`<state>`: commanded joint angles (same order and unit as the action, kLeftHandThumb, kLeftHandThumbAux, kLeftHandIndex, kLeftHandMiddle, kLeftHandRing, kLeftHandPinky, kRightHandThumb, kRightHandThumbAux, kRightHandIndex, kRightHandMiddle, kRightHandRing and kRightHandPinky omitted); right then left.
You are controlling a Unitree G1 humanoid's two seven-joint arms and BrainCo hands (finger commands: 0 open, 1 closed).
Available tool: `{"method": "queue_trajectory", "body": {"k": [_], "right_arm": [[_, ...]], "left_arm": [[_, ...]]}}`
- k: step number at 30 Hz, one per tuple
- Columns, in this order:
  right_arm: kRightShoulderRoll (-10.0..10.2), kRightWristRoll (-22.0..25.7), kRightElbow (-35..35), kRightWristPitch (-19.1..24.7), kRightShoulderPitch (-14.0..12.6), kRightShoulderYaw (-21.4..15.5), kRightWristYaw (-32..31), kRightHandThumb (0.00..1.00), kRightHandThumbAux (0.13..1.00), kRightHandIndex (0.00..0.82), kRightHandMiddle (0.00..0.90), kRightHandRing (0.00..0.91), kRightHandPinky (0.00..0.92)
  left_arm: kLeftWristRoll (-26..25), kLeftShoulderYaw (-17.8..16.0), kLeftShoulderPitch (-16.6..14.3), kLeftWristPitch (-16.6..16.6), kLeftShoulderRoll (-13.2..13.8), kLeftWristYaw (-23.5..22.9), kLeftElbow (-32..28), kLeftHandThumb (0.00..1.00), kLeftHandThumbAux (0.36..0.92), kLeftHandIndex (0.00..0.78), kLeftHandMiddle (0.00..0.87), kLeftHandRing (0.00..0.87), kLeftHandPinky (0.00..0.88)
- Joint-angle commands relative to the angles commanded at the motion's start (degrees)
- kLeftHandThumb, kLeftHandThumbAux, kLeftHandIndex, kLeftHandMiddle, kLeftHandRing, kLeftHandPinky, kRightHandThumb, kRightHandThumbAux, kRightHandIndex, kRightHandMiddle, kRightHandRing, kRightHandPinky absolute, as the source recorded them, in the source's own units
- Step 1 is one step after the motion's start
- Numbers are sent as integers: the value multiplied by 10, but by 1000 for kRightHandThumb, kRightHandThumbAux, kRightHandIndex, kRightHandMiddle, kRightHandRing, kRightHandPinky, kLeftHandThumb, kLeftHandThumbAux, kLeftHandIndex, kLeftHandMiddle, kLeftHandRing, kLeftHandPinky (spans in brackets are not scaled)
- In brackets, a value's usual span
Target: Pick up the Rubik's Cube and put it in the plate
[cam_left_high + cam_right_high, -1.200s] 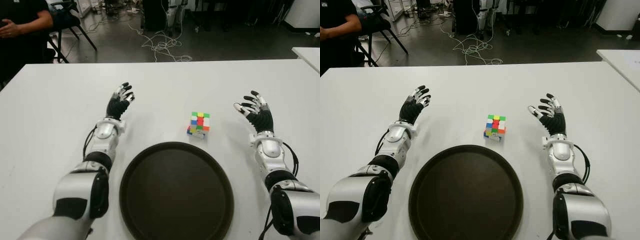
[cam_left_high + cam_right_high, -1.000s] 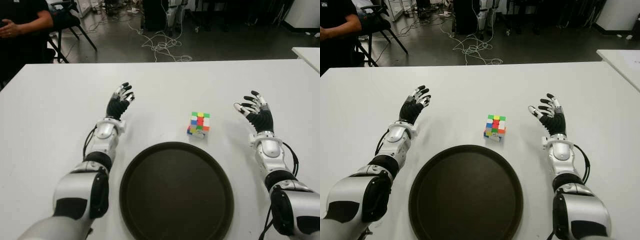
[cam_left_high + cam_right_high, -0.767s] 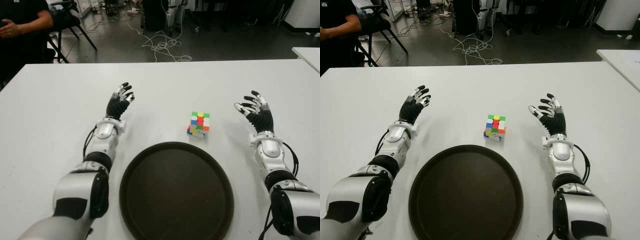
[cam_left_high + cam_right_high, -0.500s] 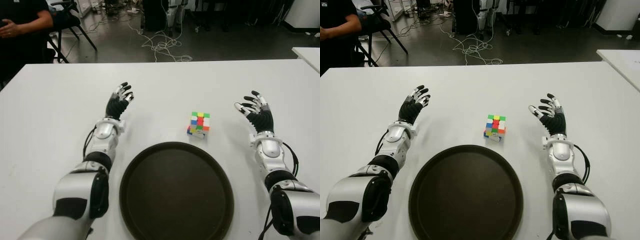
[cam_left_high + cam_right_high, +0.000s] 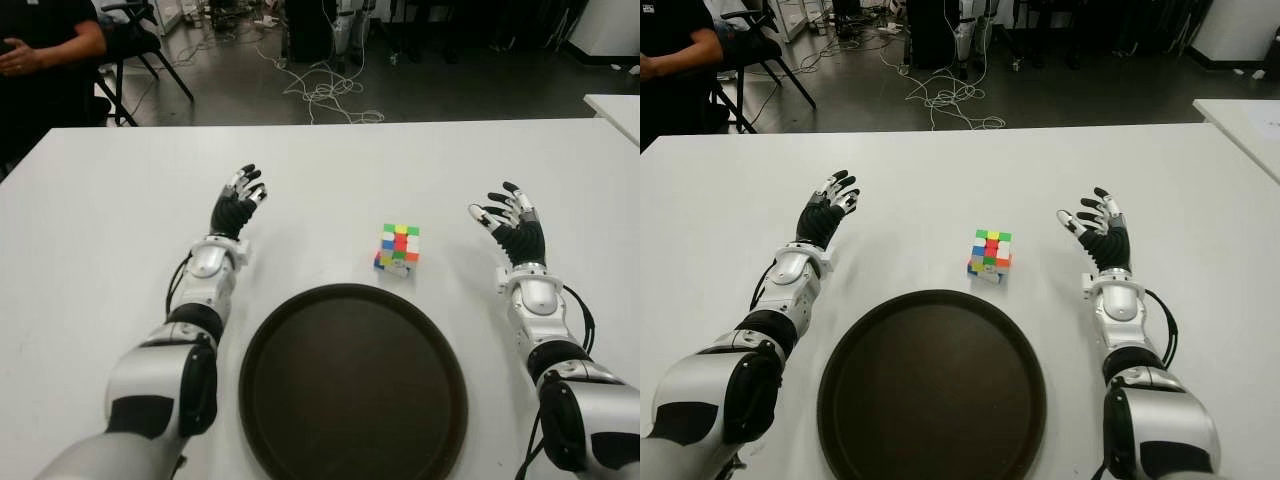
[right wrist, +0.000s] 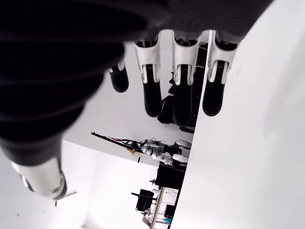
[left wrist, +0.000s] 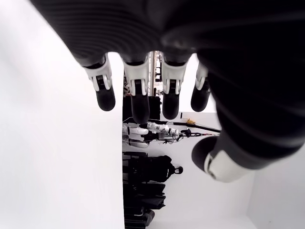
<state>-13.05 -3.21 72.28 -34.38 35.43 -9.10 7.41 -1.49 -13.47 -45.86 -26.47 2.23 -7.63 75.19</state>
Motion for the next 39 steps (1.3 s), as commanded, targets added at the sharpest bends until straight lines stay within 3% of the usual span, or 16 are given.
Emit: {"method": "queue_trajectory", "body": {"k": [12,31,39], "right_arm": [[4,1,-2,-6,0,-1,-3,170,603,141,249,263,293],[6,-30,-2,-7,-1,22,47,154,620,152,266,277,304],[10,-34,-2,-13,-3,25,59,160,624,150,261,272,308]], "left_arm": [[-11,-11,1,-5,-2,-14,-2,22,682,76,113,80,46],[-8,-11,6,-8,6,-22,-3,5,708,89,118,74,32],[-14,-15,8,-11,5,-24,-4,0,695,92,129,82,32]]}}
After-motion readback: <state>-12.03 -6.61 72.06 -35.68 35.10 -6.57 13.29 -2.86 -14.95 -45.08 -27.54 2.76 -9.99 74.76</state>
